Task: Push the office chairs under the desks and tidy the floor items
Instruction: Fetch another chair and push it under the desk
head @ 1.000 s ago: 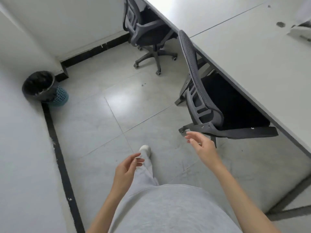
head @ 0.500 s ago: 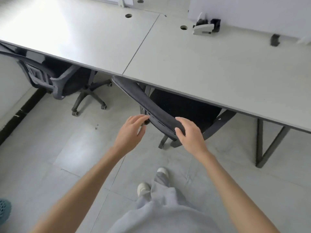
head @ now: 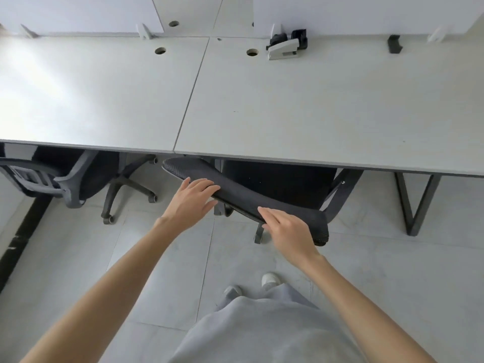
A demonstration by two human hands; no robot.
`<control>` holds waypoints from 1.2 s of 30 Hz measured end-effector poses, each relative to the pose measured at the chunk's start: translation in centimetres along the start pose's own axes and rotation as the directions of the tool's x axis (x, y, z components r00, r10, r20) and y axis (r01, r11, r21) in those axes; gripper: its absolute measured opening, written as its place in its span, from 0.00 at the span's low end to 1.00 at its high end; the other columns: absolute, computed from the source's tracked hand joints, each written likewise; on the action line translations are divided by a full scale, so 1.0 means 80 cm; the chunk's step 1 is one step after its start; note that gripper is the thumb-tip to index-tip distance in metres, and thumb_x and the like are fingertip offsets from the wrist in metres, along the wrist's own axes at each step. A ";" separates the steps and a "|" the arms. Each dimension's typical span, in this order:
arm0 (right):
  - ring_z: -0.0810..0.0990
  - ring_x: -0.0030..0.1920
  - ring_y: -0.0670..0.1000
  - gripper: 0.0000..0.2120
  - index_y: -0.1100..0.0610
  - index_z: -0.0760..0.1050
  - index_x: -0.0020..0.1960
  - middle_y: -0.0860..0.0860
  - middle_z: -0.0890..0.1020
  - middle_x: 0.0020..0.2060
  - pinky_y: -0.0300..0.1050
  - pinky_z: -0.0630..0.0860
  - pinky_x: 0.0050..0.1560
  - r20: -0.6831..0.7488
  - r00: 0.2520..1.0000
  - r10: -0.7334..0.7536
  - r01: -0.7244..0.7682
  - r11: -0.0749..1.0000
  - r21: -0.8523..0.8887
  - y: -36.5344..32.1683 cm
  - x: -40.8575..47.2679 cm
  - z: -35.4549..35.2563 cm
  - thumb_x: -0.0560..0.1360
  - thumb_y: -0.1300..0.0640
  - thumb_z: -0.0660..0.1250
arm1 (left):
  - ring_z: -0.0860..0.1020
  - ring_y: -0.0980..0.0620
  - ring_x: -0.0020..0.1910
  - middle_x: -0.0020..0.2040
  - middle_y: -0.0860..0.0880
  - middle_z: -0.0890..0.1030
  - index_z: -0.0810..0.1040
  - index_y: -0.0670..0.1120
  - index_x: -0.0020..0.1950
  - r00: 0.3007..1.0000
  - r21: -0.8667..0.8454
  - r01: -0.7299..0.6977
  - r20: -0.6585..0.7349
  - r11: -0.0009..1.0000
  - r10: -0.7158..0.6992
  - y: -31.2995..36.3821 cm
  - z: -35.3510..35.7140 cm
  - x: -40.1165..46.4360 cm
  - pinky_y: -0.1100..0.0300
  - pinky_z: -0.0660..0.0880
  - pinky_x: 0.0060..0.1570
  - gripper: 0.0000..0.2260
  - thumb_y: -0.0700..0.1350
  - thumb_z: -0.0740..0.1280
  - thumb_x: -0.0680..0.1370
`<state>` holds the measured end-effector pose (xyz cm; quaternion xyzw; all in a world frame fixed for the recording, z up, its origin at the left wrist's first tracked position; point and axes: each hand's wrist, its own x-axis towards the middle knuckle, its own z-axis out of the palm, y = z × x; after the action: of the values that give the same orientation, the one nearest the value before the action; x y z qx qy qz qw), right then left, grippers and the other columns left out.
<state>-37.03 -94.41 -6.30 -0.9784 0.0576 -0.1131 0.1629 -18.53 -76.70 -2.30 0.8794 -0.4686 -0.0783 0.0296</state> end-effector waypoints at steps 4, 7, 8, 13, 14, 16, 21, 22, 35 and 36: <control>0.83 0.49 0.52 0.21 0.58 0.77 0.59 0.52 0.84 0.50 0.46 0.81 0.43 -0.011 0.997 0.078 -0.079 0.996 -0.037 0.008 -0.017 -0.005 0.67 0.63 0.74 | 0.69 0.48 0.67 0.65 0.47 0.75 0.71 0.45 0.66 0.995 -0.017 -0.074 0.066 0.997 0.075 -0.014 -0.002 0.010 0.49 0.56 0.70 0.18 0.50 0.61 0.79; 0.83 0.47 0.53 0.14 0.59 0.78 0.56 0.53 0.84 0.48 0.47 0.80 0.42 -0.030 0.987 0.157 -0.159 0.981 -0.108 0.023 -0.031 -0.019 0.72 0.57 0.69 | 0.69 0.48 0.67 0.66 0.47 0.74 0.70 0.45 0.67 0.987 -0.050 -0.143 0.067 0.989 0.146 -0.014 0.004 0.011 0.52 0.58 0.70 0.18 0.50 0.61 0.79; 0.83 0.47 0.54 0.15 0.59 0.79 0.55 0.53 0.84 0.47 0.47 0.79 0.42 -0.031 0.980 0.197 -0.199 0.972 -0.125 0.027 -0.037 -0.023 0.74 0.52 0.65 | 0.69 0.48 0.66 0.66 0.47 0.74 0.69 0.45 0.67 0.983 -0.040 -0.163 0.075 0.986 0.165 -0.015 0.006 0.011 0.53 0.58 0.69 0.18 0.50 0.61 0.79; 0.83 0.48 0.54 0.23 0.59 0.79 0.52 0.52 0.84 0.48 0.48 0.78 0.46 0.023 0.943 0.333 -0.325 0.930 -0.171 0.038 -0.050 -0.031 0.71 0.41 0.62 | 0.76 0.47 0.55 0.56 0.47 0.79 0.74 0.43 0.59 0.967 0.005 -0.227 0.118 0.974 0.225 -0.002 0.018 0.029 0.55 0.68 0.58 0.15 0.52 0.59 0.79; 0.83 0.46 0.55 0.21 0.60 0.79 0.50 0.53 0.85 0.46 0.48 0.78 0.45 0.026 0.940 0.341 -0.333 0.929 -0.159 0.038 -0.051 -0.030 0.70 0.43 0.64 | 0.77 0.46 0.52 0.53 0.46 0.80 0.75 0.42 0.57 0.967 0.008 -0.221 0.135 0.975 0.218 0.002 0.019 0.030 0.55 0.70 0.54 0.16 0.53 0.59 0.78; 0.83 0.40 0.56 0.17 0.61 0.79 0.47 0.53 0.85 0.42 0.46 0.77 0.40 0.019 0.937 0.349 -0.341 0.925 -0.165 0.039 -0.056 -0.030 0.69 0.48 0.66 | 0.77 0.46 0.50 0.51 0.45 0.80 0.75 0.41 0.56 0.967 0.002 -0.217 0.139 0.976 0.214 0.007 0.026 0.029 0.55 0.72 0.49 0.18 0.54 0.58 0.78; 0.83 0.39 0.56 0.17 0.60 0.79 0.46 0.52 0.85 0.39 0.47 0.78 0.38 0.031 0.945 0.326 -0.316 0.932 -0.180 0.060 -0.080 -0.041 0.71 0.47 0.63 | 0.76 0.47 0.49 0.49 0.46 0.79 0.74 0.42 0.55 0.940 0.070 -0.330 0.119 0.941 0.321 0.029 0.028 0.028 0.56 0.72 0.45 0.14 0.51 0.58 0.79; 0.83 0.39 0.56 0.18 0.60 0.79 0.46 0.52 0.85 0.39 0.47 0.78 0.39 0.030 0.950 0.309 -0.299 0.936 -0.184 0.069 -0.085 -0.044 0.72 0.46 0.61 | 0.76 0.47 0.49 0.49 0.47 0.79 0.74 0.42 0.55 0.934 0.073 -0.344 0.125 0.936 0.333 0.037 0.029 0.028 0.56 0.72 0.44 0.13 0.50 0.59 0.79; 0.83 0.46 0.60 0.14 0.64 0.79 0.49 0.57 0.85 0.44 0.54 0.76 0.50 0.159 0.962 0.223 -0.199 0.968 -0.156 0.249 -0.139 -0.137 0.69 0.56 0.68 | 0.76 0.45 0.43 0.43 0.45 0.77 0.74 0.41 0.47 0.983 0.003 -0.178 -0.031 0.984 0.178 0.241 0.068 0.039 0.55 0.68 0.32 0.10 0.48 0.64 0.77; 0.82 0.47 0.60 0.13 0.64 0.79 0.49 0.58 0.84 0.45 0.55 0.76 0.51 0.170 0.960 0.224 -0.201 0.969 -0.141 0.259 -0.142 -0.141 0.69 0.57 0.69 | 0.75 0.46 0.45 0.45 0.45 0.77 0.73 0.41 0.49 0.988 -0.015 -0.150 -0.030 0.989 0.149 0.254 0.069 0.039 0.55 0.68 0.34 0.11 0.49 0.63 0.77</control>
<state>-52.28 -115.60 -5.08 -0.9809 0.1540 0.0002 0.1188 -34.36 -90.51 -5.58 0.8425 -0.5321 -0.0672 0.0498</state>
